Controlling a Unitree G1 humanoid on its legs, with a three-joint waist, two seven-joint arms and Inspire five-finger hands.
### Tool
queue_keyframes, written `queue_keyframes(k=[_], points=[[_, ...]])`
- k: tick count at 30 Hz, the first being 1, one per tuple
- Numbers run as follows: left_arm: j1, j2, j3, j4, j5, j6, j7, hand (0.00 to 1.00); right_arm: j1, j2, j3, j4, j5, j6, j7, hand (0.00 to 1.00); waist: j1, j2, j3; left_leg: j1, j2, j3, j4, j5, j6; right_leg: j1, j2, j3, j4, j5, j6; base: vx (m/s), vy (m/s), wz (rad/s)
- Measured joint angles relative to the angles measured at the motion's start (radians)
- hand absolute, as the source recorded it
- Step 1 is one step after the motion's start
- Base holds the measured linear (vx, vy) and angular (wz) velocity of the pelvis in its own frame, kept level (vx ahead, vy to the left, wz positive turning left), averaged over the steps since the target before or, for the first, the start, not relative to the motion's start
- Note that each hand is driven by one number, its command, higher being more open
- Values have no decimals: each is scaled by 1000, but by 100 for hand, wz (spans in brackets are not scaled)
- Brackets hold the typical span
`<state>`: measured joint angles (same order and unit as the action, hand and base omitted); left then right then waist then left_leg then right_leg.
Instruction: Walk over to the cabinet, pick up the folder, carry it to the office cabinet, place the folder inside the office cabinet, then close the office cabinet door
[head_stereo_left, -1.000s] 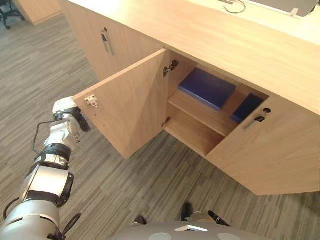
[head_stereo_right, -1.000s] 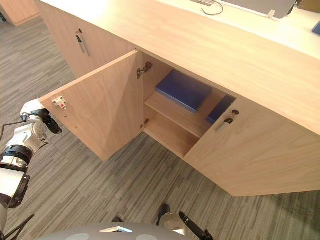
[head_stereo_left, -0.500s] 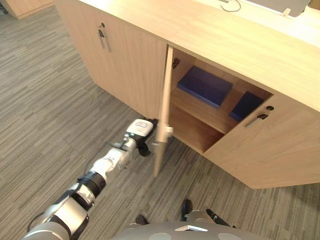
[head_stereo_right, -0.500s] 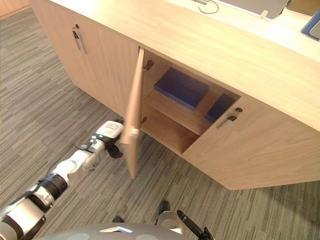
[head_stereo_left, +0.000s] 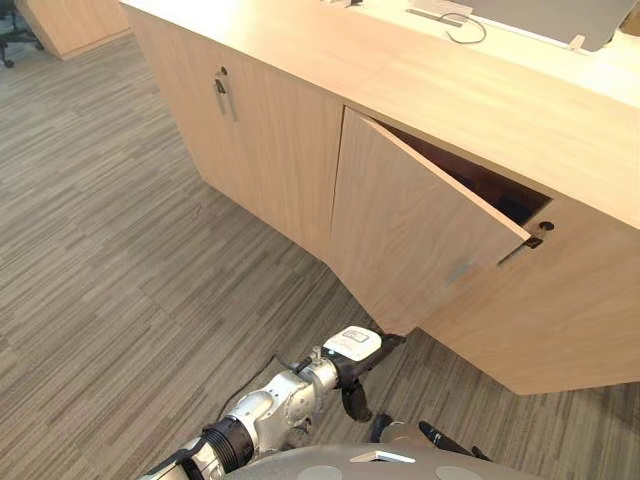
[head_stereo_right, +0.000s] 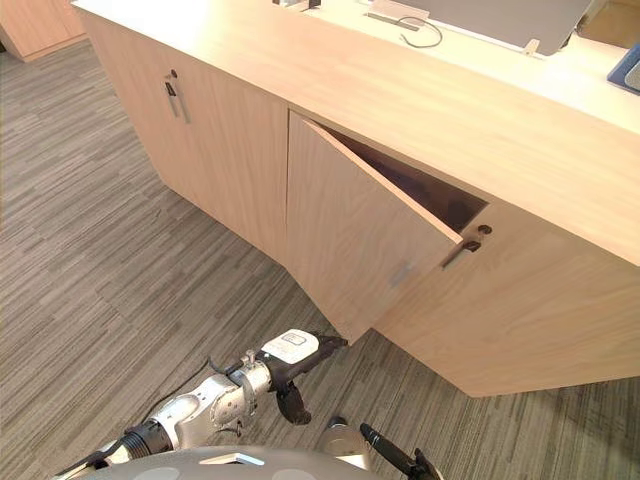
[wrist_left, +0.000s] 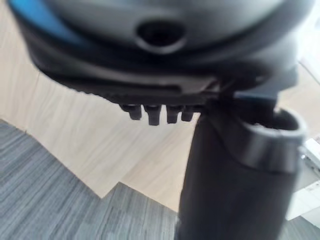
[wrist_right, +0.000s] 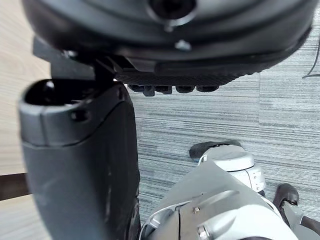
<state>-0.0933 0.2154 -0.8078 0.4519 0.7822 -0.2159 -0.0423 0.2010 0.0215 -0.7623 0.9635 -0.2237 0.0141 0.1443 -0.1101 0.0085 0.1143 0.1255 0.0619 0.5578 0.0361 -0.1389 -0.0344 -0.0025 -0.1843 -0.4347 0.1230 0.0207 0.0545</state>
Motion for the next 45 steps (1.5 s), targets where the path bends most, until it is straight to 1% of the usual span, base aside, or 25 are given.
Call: queue_keyframes(k=[3,7,10,12,13,14,15,16,17,18,19,21,22,23,24,25,26,27,28,31,32,35,39,41,45], points=[[44,-6,14,0,-40,2,-16,100,17,3,35,-22,0,3,-6,100,0,-3,-14,6,0,15,7,-3,-4,5,-1,1,-4,-21,18,-80,-56,-16],[115,-33,115,14,-91,24,-26,100,21,1,88,-29,1,4,-30,100,1,-7,-25,7,0,26,3,1,-7,5,3,2,-16,-39,23,-79,-61,-12],[167,-96,338,136,-245,63,-33,100,21,-14,142,-27,7,22,-52,100,2,-11,-50,15,1,35,-29,22,-13,3,16,4,-32,-40,22,-70,-40,-9],[139,-154,658,372,-440,126,-5,100,18,-38,206,-2,35,30,-69,100,11,-23,-72,24,9,47,-44,29,-24,2,32,14,-41,-44,15,-54,-59,-17],[129,-153,736,438,-482,143,16,100,15,-45,221,13,41,31,-70,100,14,-24,-75,25,12,49,-44,29,-26,2,37,17,-41,-46,11,-7,-73,-20],[106,-138,882,545,-546,176,62,100,-3,-59,235,50,44,34,-73,100,21,-27,-78,26,21,58,-33,24,-34,3,47,27,-44,-49,7,57,-78,-21],[104,-105,989,623,-614,201,99,100,-23,-67,244,85,44,39,-76,100,25,-37,-81,12,47,66,31,-5,-42,5,55,32,-44,-54,-1,57,-82,-21],[107,-86,1025,649,-651,211,109,100,-31,-70,245,99,44,40,-77,100,27,-34,-81,-7,70,67,89,-34,-46,6,61,35,-42,-56,-4,63,-91,-24],[148,-55,1095,684,-735,230,122,100,-45,-84,243,127,45,39,-79,100,32,-24,-76,-45,142,67,252,-113,-52,23,87,45,-40,-64,-16,42,-65,-22],[169,-52,1115,689,-762,238,125,100,-49,-89,240,135,45,39,-80,100,39,-14,-71,-55,165,68,314,-137,-51,28,99,50,-41,-67,-19,62,-54,-33],[206,-57,1153,699,-825,246,126,100,-55,-95,220,148,45,40,-85,100,57,8,-62,-78,216,61,431,-166,-47,53,119,62,-44,-72,-18,69,-4,-23],[260,-100,1224,702,-930,247,118,100,-56,-91,189,164,64,42,-90,100,68,24,-52,-136,265,-35,635,-162,-33,101,132,85,-72,-72,-18,64,36,-14],[272,-114,1249,708,-959,245,110,100,-55,-91,183,167,79,41,-92,100,77,26,-49,-161,265,-86,693,-150,-18,112,131,98,-76,-73,-19,84,137,-41],[293,-165,1299,720,-1031,240,90,100,-60,-93,184,180,87,40,-96,100,94,29,-49,-193,236,-188,721,-178,-22,119,118,140,-76,-75,-22,99,177,-57],[296,-191,1323,723,-1062,240,81,100,-63,-93,185,180,90,39,-101,100,102,34,-47,-196,213,-232,696,-205,-21,119,112,165,-75,-80,-27,97,296,-95],[299,-228,1377,724,-1129,238,55,100,-74,-84,185,182,90,39,-107,100,119,37,-47,-213,146,-346,611,-234,-19,105,94,219,-69,-85,-15,34,268,-84],[300,-229,1383,724,-1131,238,50,100,-77,-86,188,182,89,39,-105,100,121,36,-47,-218,122,-390,568,-234,-19,97,88,241,-63,-85,-11,-35,350,-120],[305,-237,1388,720,-1131,238,50,100,-83,-93,214,180,85,38,-104,100,128,42,-46,-216,88,-481,468,-228,-26,72,86,295,-46,-90,12,-12,365,-148],[327,-254,1422,712,-1150,235,52,100,-84,-99,252,174,86,36,-108,100,136,45,-54,-178,47,-471,426,-218,-33,61,80,361,-46,-80,29,-7,305,-144],[330,-257,1452,703,-1173,211,60,100,-80,-86,288,160,89,28,-108,100,125,21,-60,-148,-2,-444,374,-211,-39,42,69,369,-34,-64,27,112,201,-80],[316,-257,1453,696,-1173,210,66,100,-80,-84,291,161,90,26,-109,100,120,18,-65,-144,-18,-423,354,-190,-5,42,59,389,-68,-43,45,105,176,-56],[304,-255,1433,692,-1169,195,82,100,-74,-85,305,169,89,22,-110,100,128,13,-95,-107,-58,-394,274,-156,22,33,42,424,-127,-6,36,145,166,-55],[246,-233,1324,638,-1160,194,122,100,-68,-98,334,222,122,12,-118,100,126,10,-127,-80,-71,-411,218,-144,34,29,46,444,-163,4,37,145,42,-36],[208,-238,1262,602,-1079,171,172,100,-69,-103,355,240,132,0,-128,100,123,4,-132,-65,-71,-435,213,-143,36,43,50,448,-175,4,36,100,-37,-17],[154,-229,1174,582,-1040,149,191,100,-69,-113,392,248,162,-8,-136,100,103,14,-147,-44,-69,-451,184,-141,39,48,58,467,-196,4,37,81,-54,-24]])
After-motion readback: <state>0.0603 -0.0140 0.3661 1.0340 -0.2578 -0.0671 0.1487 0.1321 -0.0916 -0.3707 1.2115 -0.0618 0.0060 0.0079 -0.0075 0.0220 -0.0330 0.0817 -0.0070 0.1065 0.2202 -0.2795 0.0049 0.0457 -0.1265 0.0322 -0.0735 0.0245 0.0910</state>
